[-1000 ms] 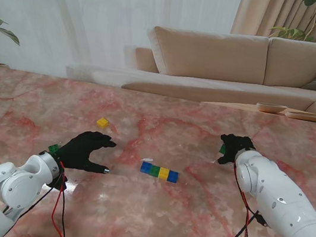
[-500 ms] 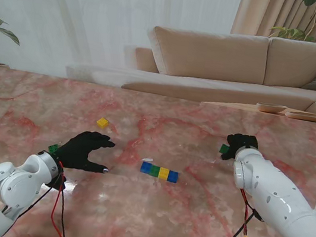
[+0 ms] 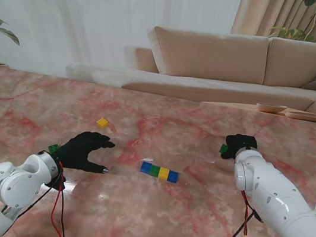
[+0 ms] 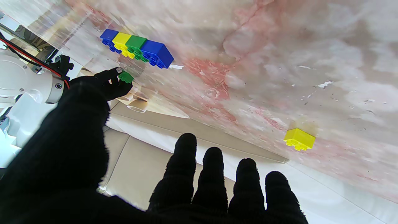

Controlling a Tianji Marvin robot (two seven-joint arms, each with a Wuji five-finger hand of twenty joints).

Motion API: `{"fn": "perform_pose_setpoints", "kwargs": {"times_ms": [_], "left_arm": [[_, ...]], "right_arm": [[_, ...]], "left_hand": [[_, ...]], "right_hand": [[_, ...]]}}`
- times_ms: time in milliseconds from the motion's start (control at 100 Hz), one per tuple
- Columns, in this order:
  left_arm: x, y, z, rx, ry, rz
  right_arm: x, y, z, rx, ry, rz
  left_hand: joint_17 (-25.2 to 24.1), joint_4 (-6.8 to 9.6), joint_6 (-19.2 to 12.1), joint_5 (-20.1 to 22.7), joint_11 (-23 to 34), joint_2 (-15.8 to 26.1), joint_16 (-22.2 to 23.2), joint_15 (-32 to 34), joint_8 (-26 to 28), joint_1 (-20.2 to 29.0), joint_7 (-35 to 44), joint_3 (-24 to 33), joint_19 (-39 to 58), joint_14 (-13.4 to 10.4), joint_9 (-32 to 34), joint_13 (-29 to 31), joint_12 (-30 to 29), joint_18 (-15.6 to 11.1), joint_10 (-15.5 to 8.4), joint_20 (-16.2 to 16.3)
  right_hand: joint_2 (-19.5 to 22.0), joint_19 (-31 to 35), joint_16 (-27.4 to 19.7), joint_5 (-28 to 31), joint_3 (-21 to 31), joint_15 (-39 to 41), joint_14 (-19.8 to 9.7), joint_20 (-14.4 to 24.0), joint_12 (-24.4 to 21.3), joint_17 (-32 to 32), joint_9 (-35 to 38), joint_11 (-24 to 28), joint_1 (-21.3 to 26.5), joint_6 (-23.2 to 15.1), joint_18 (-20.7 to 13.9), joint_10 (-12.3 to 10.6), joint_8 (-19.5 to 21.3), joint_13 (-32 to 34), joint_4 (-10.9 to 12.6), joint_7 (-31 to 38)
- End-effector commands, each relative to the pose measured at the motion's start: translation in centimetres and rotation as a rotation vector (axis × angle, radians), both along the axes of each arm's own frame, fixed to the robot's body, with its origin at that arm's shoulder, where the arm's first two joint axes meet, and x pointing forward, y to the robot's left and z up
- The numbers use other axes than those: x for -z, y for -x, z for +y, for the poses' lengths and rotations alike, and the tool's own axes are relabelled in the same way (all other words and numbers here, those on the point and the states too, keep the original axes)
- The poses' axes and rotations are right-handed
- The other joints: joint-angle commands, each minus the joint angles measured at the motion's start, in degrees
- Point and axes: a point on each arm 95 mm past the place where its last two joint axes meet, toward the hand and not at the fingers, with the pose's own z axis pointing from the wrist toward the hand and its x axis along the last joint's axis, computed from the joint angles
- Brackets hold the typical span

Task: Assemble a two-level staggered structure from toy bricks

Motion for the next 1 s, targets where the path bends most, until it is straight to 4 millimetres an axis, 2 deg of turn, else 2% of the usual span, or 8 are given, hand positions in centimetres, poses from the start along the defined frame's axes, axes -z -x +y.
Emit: {"fn": "perform_pose_setpoints", "kwargs": {"times_ms": [0, 210, 280, 440, 580, 720, 800, 990], "left_arm": [[0.2, 0.2, -0.1, 0.002, -0.003, 0.006], [0.3, 0.3, 0.0, 0.002, -0.004, 0.010], [0.3, 0.3, 0.0, 0.001, -0.002, 0.012], [0.3, 0.3, -0.1, 0.000, -0.001, 0.012], [0.3, 0.3, 0.0, -0.001, -0.003, 0.012], [0.3, 0.4, 0.1, -0.003, -0.003, 0.013], [0.3, 0.4, 0.1, -0.003, 0.000, 0.013], [0.4, 0.4, 0.0, -0.001, 0.005, 0.015]], "right_arm": [[1.0, 0.4, 0.0, 0.007, -0.006, 0.030], [1.2, 0.4, 0.1, 0.001, -0.010, 0.020], [1.3, 0.5, 0.2, -0.003, -0.020, 0.021], [1.6, 0.5, 0.3, -0.010, -0.026, 0.032], [1.7, 0.6, 0.4, -0.011, -0.027, 0.032], [1.9, 0.6, 0.4, -0.014, -0.035, 0.026], [1.9, 0.8, 0.4, -0.020, -0.039, 0.020], [1.5, 1.4, 0.8, -0.042, -0.051, -0.001]], "left_hand": [[-0.1, 1.64, 0.4, 1.4, -1.3, 1.0, -0.8, -1.6, -0.2, 1.5, 0.0, -1.1, -2.6, -2.6, -1.4, -1.0, -0.6, -1.5, 0.0, -0.9], [-0.1, 1.66, 0.5, 1.4, -1.3, 1.0, -0.8, -1.6, -0.2, 1.5, 0.0, -1.2, -2.5, -2.6, -1.5, -1.1, -0.6, -1.5, 0.0, -1.1], [-0.1, 1.65, 0.5, 1.4, -1.2, 1.1, -0.7, -1.6, -0.2, 1.4, 0.0, -1.2, -2.5, -2.6, -1.4, -1.0, -0.6, -1.5, 0.0, -1.2], [-0.1, 1.68, 0.5, 1.5, -1.2, 1.2, -0.7, -1.6, -0.2, 1.4, 0.0, -1.3, -2.5, -2.6, -1.5, -1.0, -0.6, -1.5, 0.1, -1.3], [-0.1, 1.70, 0.5, 1.5, -1.2, 1.2, -0.7, -1.5, -0.2, 1.4, 0.0, -1.4, -2.5, -2.6, -1.4, -1.1, -0.5, -1.5, 0.1, -1.4], [-0.1, 1.72, 0.5, 1.4, -1.2, 1.3, -0.7, -1.5, -0.2, 1.4, 0.0, -1.4, -2.5, -2.7, -1.4, -1.1, -0.5, -1.6, 0.0, -1.5], [-0.1, 1.73, 0.5, 1.3, -1.2, 1.4, -0.7, -1.5, -0.3, 1.4, 0.0, -1.4, -2.6, -2.7, -1.5, -1.1, -0.6, -1.6, 0.0, -1.6], [-0.1, 1.78, 0.7, 1.2, -1.3, 1.5, -0.7, -1.6, -0.3, 1.5, -0.1, -1.5, -2.7, -2.6, -1.6, -1.2, -0.6, -1.5, 0.1, -1.8]], "right_hand": [[-1.4, 1.7, 0.5, 2.6, 2.7, -0.3, -0.7, 0.1, -0.5, 0.1, 1.7, -0.7, 1.8, -1.8, 0.2, -1.1, -4.8, 1.8, -1.8, -1.3], [-3.7, 3.1, 1.4, 7.6, 11.3, 0.6, -1.6, 1.0, 0.1, 2.9, 7.9, 0.2, 2.6, -5.5, 0.0, -3.1, -4.9, 6.1, -1.8, 3.2], [-4.4, 3.6, 1.6, 9.0, 10.7, 0.6, -1.6, 1.0, 0.1, 3.8, 9.8, -0.3, 3.6, -6.4, 0.1, -3.2, -6.6, 7.4, -4.9, 4.3], [-3.7, 3.1, 1.6, 9.1, 8.3, 0.0, -1.7, 0.7, 0.1, 3.5, 9.9, -1.0, 3.1, -6.3, 0.2, -3.3, -7.6, 7.4, -3.0, 4.3], [-4.3, 3.8, 2.0, 10.3, 6.3, 0.5, -2.0, 0.8, 0.5, 4.4, 12.0, -0.7, 4.9, -8.2, 0.2, -3.9, -8.3, 8.7, -6.4, 6.4], [-6.5, 5.9, 2.8, 12.4, 6.7, 1.5, -2.4, 0.7, 5.1, 6.8, 17.4, -1.9, 7.5, -12.2, 0.0, -4.4, -15.4, 12.3, -9.4, 14.7], [-7.8, 7.2, 3.1, 13.9, 7.7, 2.0, -2.5, 0.6, 6.0, 8.2, 20.5, -2.7, 8.8, -14.1, -0.1, -4.6, -18.5, 14.3, -9.6, 18.2], [-8.2, 8.2, 3.4, 16.6, 9.6, 2.5, -2.4, 0.7, 6.3, 9.3, 23.7, -3.6, 10.3, -14.7, 0.2, -4.3, -19.8, 16.3, -9.6, 18.7]]}}
